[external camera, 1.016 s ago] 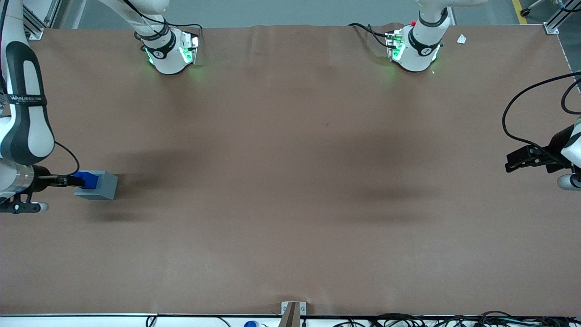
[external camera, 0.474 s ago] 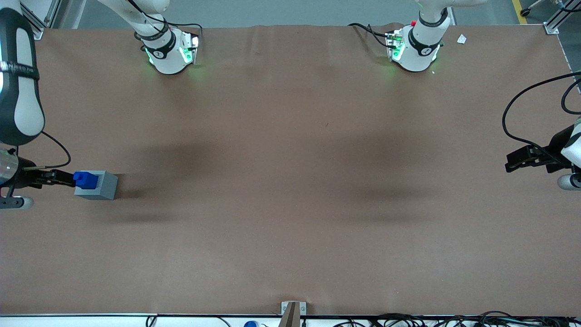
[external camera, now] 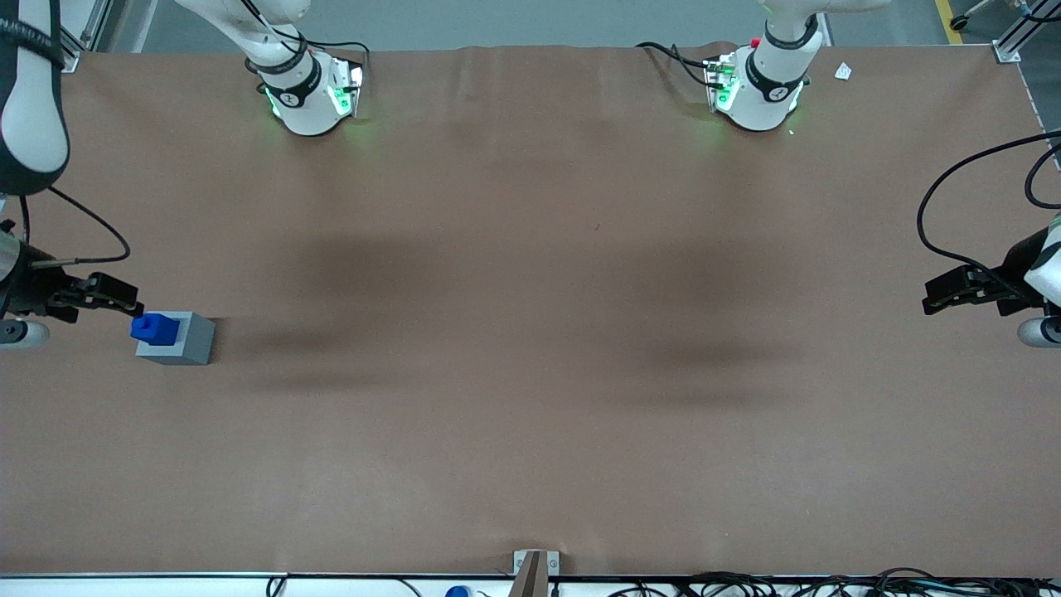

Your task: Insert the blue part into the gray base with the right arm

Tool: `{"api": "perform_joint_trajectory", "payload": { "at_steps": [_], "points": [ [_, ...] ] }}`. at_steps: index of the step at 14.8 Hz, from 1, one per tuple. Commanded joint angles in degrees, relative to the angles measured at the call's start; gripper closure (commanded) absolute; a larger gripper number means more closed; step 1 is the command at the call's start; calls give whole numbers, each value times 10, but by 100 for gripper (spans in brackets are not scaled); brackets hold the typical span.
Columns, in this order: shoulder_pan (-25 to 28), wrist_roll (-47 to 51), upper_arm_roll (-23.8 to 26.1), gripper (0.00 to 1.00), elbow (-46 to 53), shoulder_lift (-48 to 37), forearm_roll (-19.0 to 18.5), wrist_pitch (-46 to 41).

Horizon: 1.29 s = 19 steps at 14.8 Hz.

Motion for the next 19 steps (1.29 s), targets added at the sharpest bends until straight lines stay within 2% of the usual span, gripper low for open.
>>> {"api": "perform_joint_trajectory", "payload": {
  "at_steps": [1, 5, 8, 19],
  "points": [
    [26, 27, -1, 0, -9, -40, 5, -25],
    [30, 39, -1, 0, 36, -47, 6, -66],
    [30, 103, -2, 0, 64, -44, 4, -90],
    [31, 98, -2, 0, 78, -43, -1, -114]
  ]
}}
